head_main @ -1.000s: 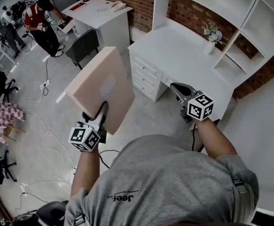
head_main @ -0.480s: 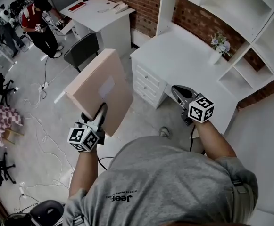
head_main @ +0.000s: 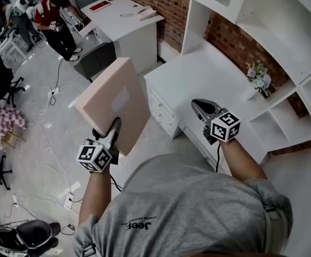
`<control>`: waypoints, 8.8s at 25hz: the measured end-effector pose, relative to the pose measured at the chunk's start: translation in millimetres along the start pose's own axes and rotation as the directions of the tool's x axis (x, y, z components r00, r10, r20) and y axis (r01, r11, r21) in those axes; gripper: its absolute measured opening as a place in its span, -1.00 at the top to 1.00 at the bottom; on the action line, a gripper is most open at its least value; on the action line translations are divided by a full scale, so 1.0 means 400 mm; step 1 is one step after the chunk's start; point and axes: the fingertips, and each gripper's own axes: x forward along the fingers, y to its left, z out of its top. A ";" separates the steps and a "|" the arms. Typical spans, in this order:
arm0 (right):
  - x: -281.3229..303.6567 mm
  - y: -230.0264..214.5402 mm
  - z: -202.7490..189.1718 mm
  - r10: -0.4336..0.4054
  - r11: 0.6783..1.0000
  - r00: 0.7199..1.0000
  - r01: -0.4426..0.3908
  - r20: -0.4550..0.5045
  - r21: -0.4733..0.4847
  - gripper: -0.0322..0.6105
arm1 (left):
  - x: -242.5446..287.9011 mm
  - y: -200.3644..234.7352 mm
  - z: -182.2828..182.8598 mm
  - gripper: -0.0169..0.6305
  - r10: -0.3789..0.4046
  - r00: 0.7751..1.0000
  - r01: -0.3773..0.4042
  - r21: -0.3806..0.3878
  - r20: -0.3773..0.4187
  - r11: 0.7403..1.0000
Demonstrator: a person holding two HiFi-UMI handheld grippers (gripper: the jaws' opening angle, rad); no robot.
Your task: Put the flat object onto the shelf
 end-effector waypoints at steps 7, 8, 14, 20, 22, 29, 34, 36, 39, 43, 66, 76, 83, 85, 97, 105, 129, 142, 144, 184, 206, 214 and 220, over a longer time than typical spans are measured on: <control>0.028 -0.186 0.028 0.064 0.998 0.998 -0.064 -0.014 -0.001 0.87 | 0.159 -0.067 -0.007 0.05 0.053 0.999 -0.053 0.006 -0.006 0.999; 0.038 -0.198 0.027 0.070 0.998 0.997 -0.070 -0.016 0.003 0.87 | 0.171 -0.063 -0.008 0.05 0.059 0.998 -0.059 0.005 -0.010 0.998; 0.129 -0.242 0.030 0.070 0.997 0.997 -0.069 -0.018 0.024 0.87 | 0.234 0.016 0.006 0.05 0.069 0.997 -0.069 0.000 -0.014 0.998; 0.261 -0.203 0.098 0.013 1.000 1.000 -0.013 0.016 0.002 0.87 | 0.268 0.188 0.072 0.05 0.011 1.000 -0.011 -0.020 0.008 1.000; 0.299 -0.185 0.124 -0.013 1.000 0.999 0.012 0.035 0.012 0.87 | 0.283 0.242 0.097 0.05 -0.016 1.000 0.016 -0.011 -0.005 1.000; 0.388 -0.159 0.178 -0.071 0.997 0.996 0.069 0.059 0.034 0.87 | 0.316 0.345 0.177 0.05 -0.085 0.996 0.085 0.007 0.004 0.996; 0.378 -0.169 0.181 -0.080 0.997 0.996 0.080 0.045 0.007 0.87 | 0.349 0.328 0.178 0.06 -0.110 0.994 0.110 -0.015 0.019 0.994; 0.363 -0.184 0.182 -0.091 0.996 0.995 0.090 0.044 0.011 0.87 | 0.365 0.307 0.180 0.06 -0.121 0.992 0.122 -0.019 0.021 0.992; 0.330 -0.208 0.187 -0.111 0.994 0.992 0.110 0.055 0.016 0.87 | 0.398 0.267 0.191 0.06 -0.149 0.989 0.150 -0.019 0.022 0.989; 0.253 -0.249 0.194 -0.169 0.986 0.982 0.168 0.082 0.020 0.87 | 0.457 0.186 0.208 0.06 -0.219 0.975 0.220 -0.002 0.023 0.976; -0.752 -0.303 0.230 -0.817 0.571 0.538 0.805 0.210 0.161 0.87 | 0.735 -0.846 0.369 0.07 -0.867 0.491 0.860 0.210 -0.090 0.465; -1.126 -0.191 0.212 -0.935 0.327 0.286 0.924 0.210 0.198 0.87 | 0.582 -1.369 0.485 0.07 -0.965 0.234 0.882 0.444 -0.120 0.159; -1.258 -0.118 0.187 -0.956 0.250 0.205 0.944 0.211 0.216 0.87 | 0.489 -1.643 0.550 0.08 -0.973 0.200 0.791 0.605 -0.116 0.090; -1.284 -0.099 0.171 -0.960 0.233 0.187 0.946 0.209 0.224 0.87 | 0.484 -1.704 0.556 0.08 -0.967 0.228 0.755 0.648 -0.115 0.101; -1.360 -0.051 0.126 -0.970 0.185 0.133 0.946 0.202 0.266 0.87 | 0.498 -1.885 0.491 0.07 -0.893 0.429 0.620 0.764 -0.136 0.182; -1.361 -0.039 0.112 -0.974 0.176 0.126 0.944 0.189 0.278 0.87 | 0.506 -1.951 0.424 0.07 -0.850 0.516 0.525 0.823 -0.106 0.216; -1.589 0.137 0.148 -0.978 -0.093 -0.146 0.946 0.150 0.312 0.87 | 0.522 -1.973 0.404 0.05 -0.766 0.636 0.437 0.861 -0.091 0.261; -1.519 0.132 0.126 -0.985 -0.077 -0.125 0.935 0.120 0.345 0.87 | 0.488 -1.973 0.435 0.05 -0.746 0.661 0.391 0.885 -0.080 0.251; -1.515 0.126 0.121 -0.986 -0.078 -0.125 0.935 0.113 0.347 0.87 | 0.502 -1.961 0.428 0.05 -0.744 0.662 0.437 0.853 -0.092 0.284; -1.470 0.092 0.055 -0.992 -0.103 -0.124 0.914 0.028 0.391 0.87 | 0.529 -1.970 0.380 0.04 -0.673 0.730 0.485 0.784 -0.118 0.388; -1.505 0.091 0.025 -0.990 -0.111 -0.138 0.908 0.037 0.405 0.87 | 0.570 -2.045 0.378 -0.03 -0.615 0.770 0.482 0.788 -0.172 0.383; -1.551 0.051 0.074 -0.987 -0.108 -0.146 0.917 0.069 0.384 0.87 | 0.626 -2.110 0.362 -0.08 -0.631 0.755 0.492 0.788 -0.175 0.370; -1.587 0.010 0.094 -0.986 -0.104 -0.144 0.921 0.080 0.375 0.87 | 0.680 -2.154 0.352 -0.08 -0.626 0.761 0.488 0.788 -0.172 0.376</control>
